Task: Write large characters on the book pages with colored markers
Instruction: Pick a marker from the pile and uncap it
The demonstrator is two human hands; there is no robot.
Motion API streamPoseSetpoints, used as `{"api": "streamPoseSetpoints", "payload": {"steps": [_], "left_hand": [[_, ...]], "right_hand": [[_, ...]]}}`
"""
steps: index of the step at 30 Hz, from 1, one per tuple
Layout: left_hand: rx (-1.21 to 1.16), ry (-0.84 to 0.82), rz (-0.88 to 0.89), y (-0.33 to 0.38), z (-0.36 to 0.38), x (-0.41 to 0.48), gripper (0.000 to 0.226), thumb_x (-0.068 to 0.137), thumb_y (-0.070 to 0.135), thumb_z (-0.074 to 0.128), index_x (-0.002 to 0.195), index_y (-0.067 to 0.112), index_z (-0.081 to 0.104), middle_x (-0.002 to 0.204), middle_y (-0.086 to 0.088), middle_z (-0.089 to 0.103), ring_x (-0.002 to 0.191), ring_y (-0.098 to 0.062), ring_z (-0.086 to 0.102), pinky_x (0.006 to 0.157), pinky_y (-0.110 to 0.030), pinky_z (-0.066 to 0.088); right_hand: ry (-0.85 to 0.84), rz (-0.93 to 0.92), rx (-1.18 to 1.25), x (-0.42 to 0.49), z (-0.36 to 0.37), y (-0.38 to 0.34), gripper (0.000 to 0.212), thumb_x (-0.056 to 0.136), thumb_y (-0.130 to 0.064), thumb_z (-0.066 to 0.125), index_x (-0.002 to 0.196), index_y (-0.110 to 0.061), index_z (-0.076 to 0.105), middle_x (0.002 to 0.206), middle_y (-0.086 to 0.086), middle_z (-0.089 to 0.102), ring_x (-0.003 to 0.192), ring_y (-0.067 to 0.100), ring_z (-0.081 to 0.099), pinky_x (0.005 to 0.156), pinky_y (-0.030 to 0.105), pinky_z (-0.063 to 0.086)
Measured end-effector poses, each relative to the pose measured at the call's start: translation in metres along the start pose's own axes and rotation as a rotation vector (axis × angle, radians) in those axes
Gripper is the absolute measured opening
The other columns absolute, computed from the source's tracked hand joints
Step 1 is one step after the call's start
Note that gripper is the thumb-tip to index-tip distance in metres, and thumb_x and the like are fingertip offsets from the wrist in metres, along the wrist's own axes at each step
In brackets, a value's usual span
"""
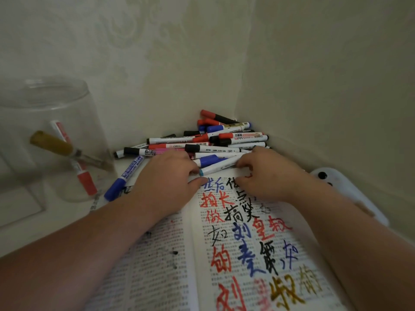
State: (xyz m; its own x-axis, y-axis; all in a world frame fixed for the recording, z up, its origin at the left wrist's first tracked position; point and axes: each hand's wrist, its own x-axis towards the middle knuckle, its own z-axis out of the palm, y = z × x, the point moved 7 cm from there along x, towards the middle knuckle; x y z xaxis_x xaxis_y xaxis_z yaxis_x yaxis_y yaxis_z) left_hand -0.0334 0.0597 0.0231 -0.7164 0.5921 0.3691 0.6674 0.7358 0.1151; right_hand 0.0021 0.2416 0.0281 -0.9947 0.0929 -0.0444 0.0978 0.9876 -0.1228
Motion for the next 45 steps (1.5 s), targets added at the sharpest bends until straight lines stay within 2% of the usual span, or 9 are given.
{"api": "streamPoseSetpoints", "payload": {"steps": [6,9,12,18,24,30,35,41,45], "left_hand": [[-0.045,0.022,-0.001,0.000,0.001,0.000,0.034,0.095,0.053,0.056,0.112,0.028,0.072,0.105,0.009,0.062,0.101,-0.009,0.050,0.085,-0.026,0.038],[-0.060,0.022,-0.009,0.000,0.001,-0.002,0.034,0.094,0.054,0.056,0.111,0.029,0.072,0.103,0.011,0.061,0.099,-0.008,0.049,0.085,-0.026,0.038],[-0.077,0.024,-0.033,0.001,0.000,-0.002,0.036,0.092,0.057,0.058,0.111,0.030,0.070,0.100,0.014,0.058,0.097,-0.006,0.049,0.085,-0.026,0.041],[-0.077,0.046,-0.106,0.002,0.000,-0.003,0.021,0.097,0.044,0.058,0.112,0.031,0.062,0.095,0.015,0.059,0.087,-0.007,0.052,0.077,-0.026,0.045],[-0.105,0.052,-0.153,0.005,-0.003,-0.008,0.031,0.097,0.035,0.060,0.079,0.032,0.035,0.073,0.009,0.052,0.066,-0.006,0.048,0.059,-0.028,0.039],[-0.196,0.052,-0.187,-0.004,0.003,-0.008,0.015,0.093,0.038,0.065,0.084,0.031,0.056,0.079,0.014,0.056,0.074,-0.002,0.052,0.065,-0.026,0.046],[-0.261,0.046,-0.155,-0.001,0.001,-0.008,0.007,0.092,0.038,0.067,0.088,0.033,0.064,0.081,0.018,0.059,0.075,-0.001,0.054,0.064,-0.020,0.042],[-0.533,-0.189,-0.128,0.026,-0.007,-0.008,0.030,0.088,0.057,0.062,0.082,0.029,0.073,0.078,0.016,0.069,0.070,0.002,0.061,0.060,-0.013,0.044],[-1.001,-0.363,-0.321,0.035,-0.017,-0.012,0.071,0.075,0.085,0.053,0.080,0.019,0.077,0.086,-0.010,0.075,0.080,-0.024,0.070,0.076,-0.036,0.055]], "right_hand": [[0.105,-0.036,-0.089,-0.003,-0.010,-0.006,0.028,0.092,-0.043,0.063,0.119,-0.036,0.064,0.117,-0.006,0.054,0.116,0.017,0.046,0.101,0.040,0.045],[0.157,-0.030,-0.016,0.000,-0.015,-0.005,0.005,0.096,-0.033,0.062,0.094,-0.033,0.067,0.100,-0.008,0.064,0.094,0.014,0.056,0.081,0.032,0.049],[0.096,-0.039,0.151,0.000,-0.012,-0.001,0.019,0.097,-0.031,0.065,0.078,-0.034,0.062,0.083,-0.011,0.065,0.077,0.009,0.060,0.064,0.027,0.047],[0.121,-0.098,0.211,-0.006,-0.021,0.000,0.017,0.097,-0.040,0.065,0.082,-0.032,0.064,0.079,-0.014,0.062,0.076,0.004,0.058,0.067,0.027,0.046],[0.154,-0.033,0.267,-0.008,-0.026,0.005,0.033,0.094,-0.045,0.066,0.075,-0.019,0.064,0.070,-0.004,0.059,0.065,0.014,0.055,0.059,0.029,0.043],[0.133,-0.088,0.492,-0.016,-0.033,0.008,0.056,0.093,-0.051,0.064,0.064,-0.004,0.056,0.056,0.002,0.049,0.052,0.020,0.045,0.054,0.031,0.039],[0.043,-0.043,0.584,-0.023,-0.026,0.034,0.024,0.091,-0.038,0.074,0.085,-0.015,0.080,0.085,0.004,0.078,0.083,0.030,0.072,0.076,0.045,0.057],[0.078,-0.120,0.575,-0.026,-0.030,0.020,0.068,0.082,-0.062,0.070,0.089,0.006,0.071,0.070,0.014,0.065,0.061,0.017,0.051,0.054,0.031,0.043],[-0.359,-0.177,1.105,-0.037,-0.008,-0.007,0.083,0.078,-0.085,0.037,0.100,-0.019,0.082,0.112,0.000,0.077,0.098,0.024,0.073,0.068,0.040,0.058]]}}
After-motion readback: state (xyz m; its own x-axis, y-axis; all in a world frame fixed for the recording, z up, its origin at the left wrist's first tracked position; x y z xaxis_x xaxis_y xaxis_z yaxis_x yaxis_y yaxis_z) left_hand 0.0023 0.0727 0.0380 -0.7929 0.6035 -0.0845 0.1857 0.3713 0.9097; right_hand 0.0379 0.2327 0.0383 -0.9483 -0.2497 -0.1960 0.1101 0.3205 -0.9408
